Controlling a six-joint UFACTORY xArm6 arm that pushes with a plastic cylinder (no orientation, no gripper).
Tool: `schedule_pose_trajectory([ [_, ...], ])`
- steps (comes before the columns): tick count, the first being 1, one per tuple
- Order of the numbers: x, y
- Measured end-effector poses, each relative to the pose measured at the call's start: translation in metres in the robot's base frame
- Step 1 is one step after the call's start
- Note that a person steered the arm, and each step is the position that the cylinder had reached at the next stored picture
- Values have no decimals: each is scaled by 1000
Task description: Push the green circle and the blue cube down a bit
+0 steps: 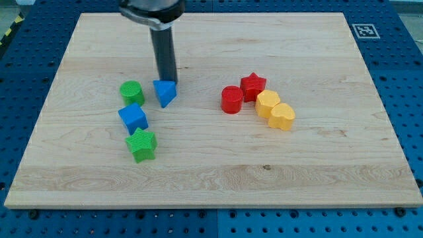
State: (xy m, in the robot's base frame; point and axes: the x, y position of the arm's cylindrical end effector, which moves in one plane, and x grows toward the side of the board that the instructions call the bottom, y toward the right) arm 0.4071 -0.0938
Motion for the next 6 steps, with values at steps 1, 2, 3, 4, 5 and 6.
schedule_pose_trajectory([
  [1, 22, -8],
  [2, 42, -8],
  [3, 44, -8],
  [4, 27, -8],
  [5, -7, -19],
  [6, -9, -84],
])
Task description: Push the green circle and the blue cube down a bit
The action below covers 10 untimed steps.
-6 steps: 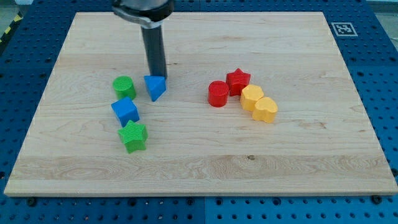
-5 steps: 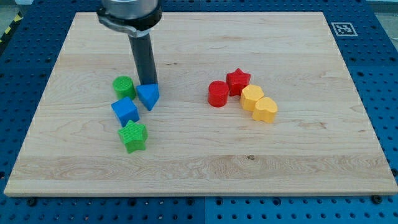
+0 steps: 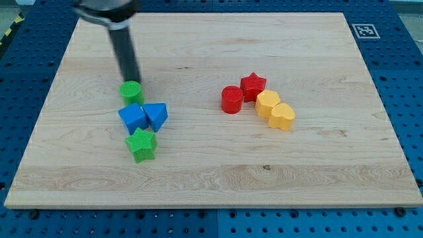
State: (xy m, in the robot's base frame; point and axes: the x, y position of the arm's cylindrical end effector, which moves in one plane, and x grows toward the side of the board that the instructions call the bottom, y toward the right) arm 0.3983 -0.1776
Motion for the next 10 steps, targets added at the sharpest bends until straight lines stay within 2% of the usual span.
schedule_pose_trajectory([
  [1, -2, -18],
  [2, -12, -3],
  [5, -2, 39],
  [7, 3, 37],
  [9, 49, 37],
  [10, 31, 38],
])
